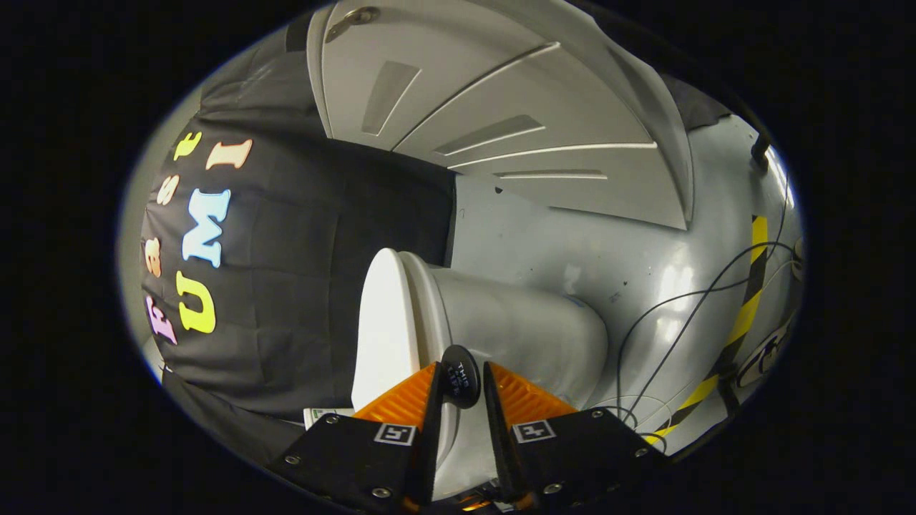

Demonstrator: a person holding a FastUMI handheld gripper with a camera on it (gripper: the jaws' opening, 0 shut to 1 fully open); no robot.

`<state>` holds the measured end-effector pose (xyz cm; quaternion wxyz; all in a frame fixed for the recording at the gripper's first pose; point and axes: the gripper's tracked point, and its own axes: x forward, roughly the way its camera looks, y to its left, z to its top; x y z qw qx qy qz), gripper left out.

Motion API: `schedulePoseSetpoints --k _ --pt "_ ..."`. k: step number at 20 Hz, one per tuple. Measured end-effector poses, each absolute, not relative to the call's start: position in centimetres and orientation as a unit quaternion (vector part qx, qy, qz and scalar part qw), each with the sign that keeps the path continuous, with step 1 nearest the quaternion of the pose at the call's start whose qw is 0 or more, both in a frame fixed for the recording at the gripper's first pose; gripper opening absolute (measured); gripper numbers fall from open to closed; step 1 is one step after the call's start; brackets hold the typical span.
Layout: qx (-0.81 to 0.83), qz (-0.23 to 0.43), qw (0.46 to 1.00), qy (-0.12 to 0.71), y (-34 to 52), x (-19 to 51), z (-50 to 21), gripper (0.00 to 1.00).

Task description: Open the toilet lid.

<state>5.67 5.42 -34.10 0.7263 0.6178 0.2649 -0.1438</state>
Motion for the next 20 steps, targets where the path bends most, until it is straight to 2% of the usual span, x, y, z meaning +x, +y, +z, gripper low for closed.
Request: schedulePoseSetpoints --k 1,11,20 --pt "0.614 -0.146 0.729 0.265 5.3 5.6 -34.1 0.28" --pt "0.595 -0.154 0.745 0.259 5.1 5.7 -32.7 0.02" --pt "0.538 -0.163 0.779 0.276 5.1 5.7 -30.9 0.0"
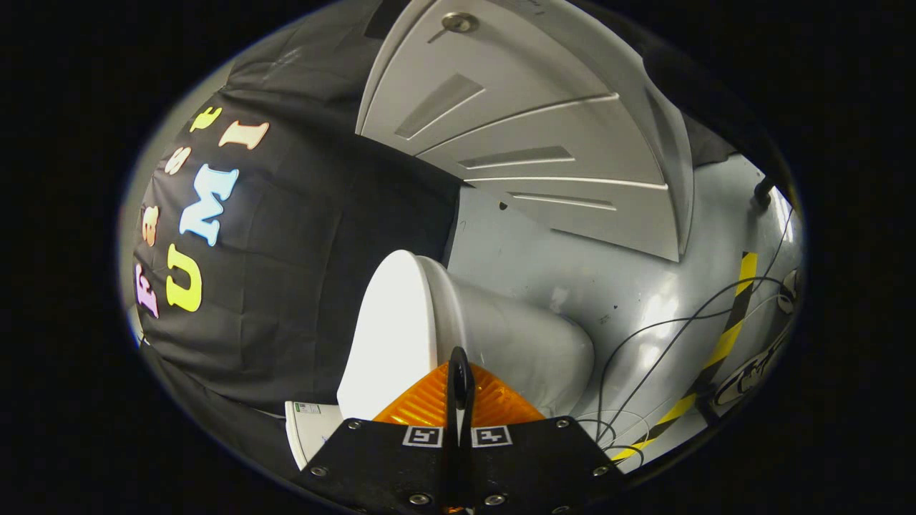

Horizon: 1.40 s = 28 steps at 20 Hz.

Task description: Open the toilet lid.

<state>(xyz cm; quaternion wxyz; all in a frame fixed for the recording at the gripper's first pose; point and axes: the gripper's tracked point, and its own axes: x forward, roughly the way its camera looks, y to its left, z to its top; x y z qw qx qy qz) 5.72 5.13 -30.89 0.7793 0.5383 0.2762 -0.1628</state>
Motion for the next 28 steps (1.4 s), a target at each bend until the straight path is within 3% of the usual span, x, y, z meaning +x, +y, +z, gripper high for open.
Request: schedulePoseSetpoints --k 13,28 --pt "0.502 -0.155 0.812 0.255 5.7 5.8 -23.9 0.0" --pt "0.361 -0.124 0.898 0.217 10.0 6.4 -12.0 0.0"
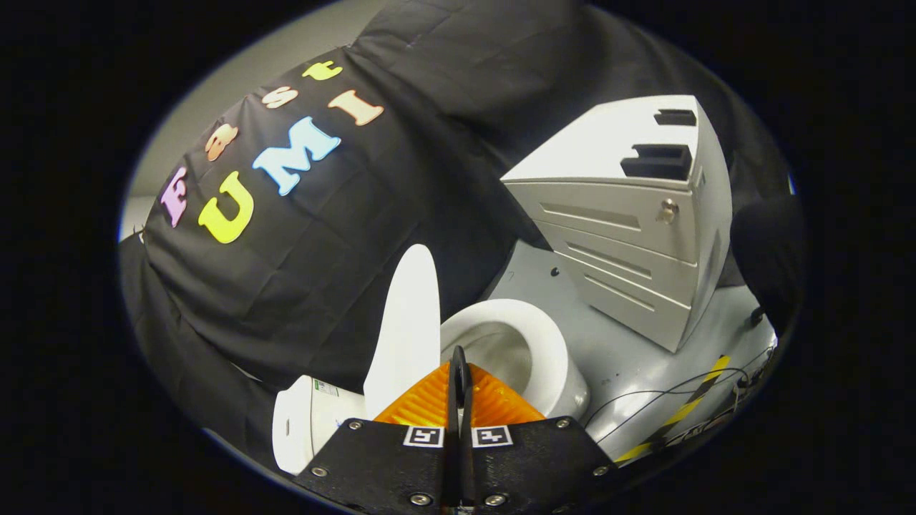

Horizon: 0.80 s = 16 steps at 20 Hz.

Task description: Open the toilet lid.

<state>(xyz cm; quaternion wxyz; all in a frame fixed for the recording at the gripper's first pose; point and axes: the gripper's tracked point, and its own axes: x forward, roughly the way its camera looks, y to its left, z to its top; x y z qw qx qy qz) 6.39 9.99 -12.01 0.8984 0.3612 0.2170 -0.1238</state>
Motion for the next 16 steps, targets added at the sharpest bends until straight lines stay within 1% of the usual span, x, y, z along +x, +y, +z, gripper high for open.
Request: schedulePoseSetpoints --k 7,16 --pt "0.277 -0.101 0.934 0.202 13.4 6.4 -7.0 0.0" --pt "0.214 -0.085 0.954 0.195 15.9 6.2 -4.0 0.0"
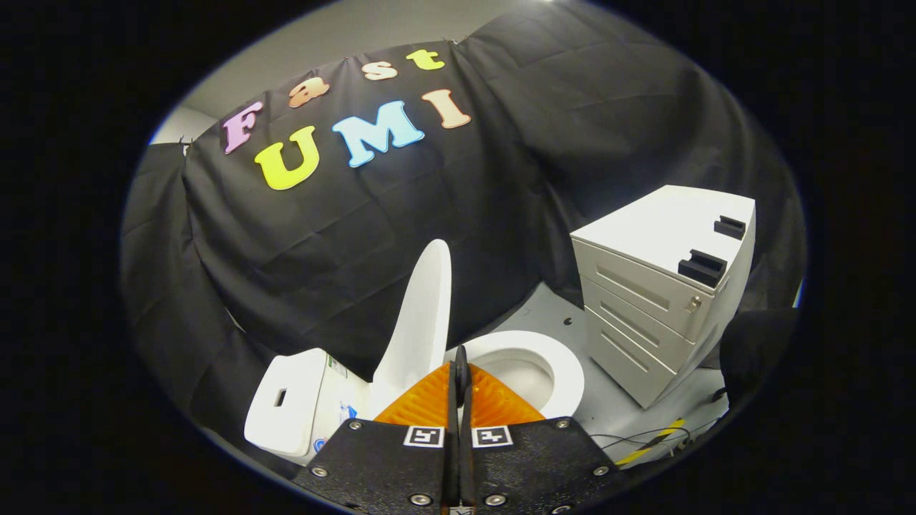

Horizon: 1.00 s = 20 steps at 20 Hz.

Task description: Open the toilet lid.

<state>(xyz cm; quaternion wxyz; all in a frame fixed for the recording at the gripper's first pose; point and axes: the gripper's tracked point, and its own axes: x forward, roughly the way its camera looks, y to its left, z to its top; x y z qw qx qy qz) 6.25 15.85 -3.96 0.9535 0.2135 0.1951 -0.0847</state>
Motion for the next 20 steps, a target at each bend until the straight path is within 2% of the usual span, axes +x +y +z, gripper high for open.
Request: schedulePoseSetpoints --k 20 --pt "0.088 -0.055 0.983 0.152 24.7 6.0 2.8 0.0"
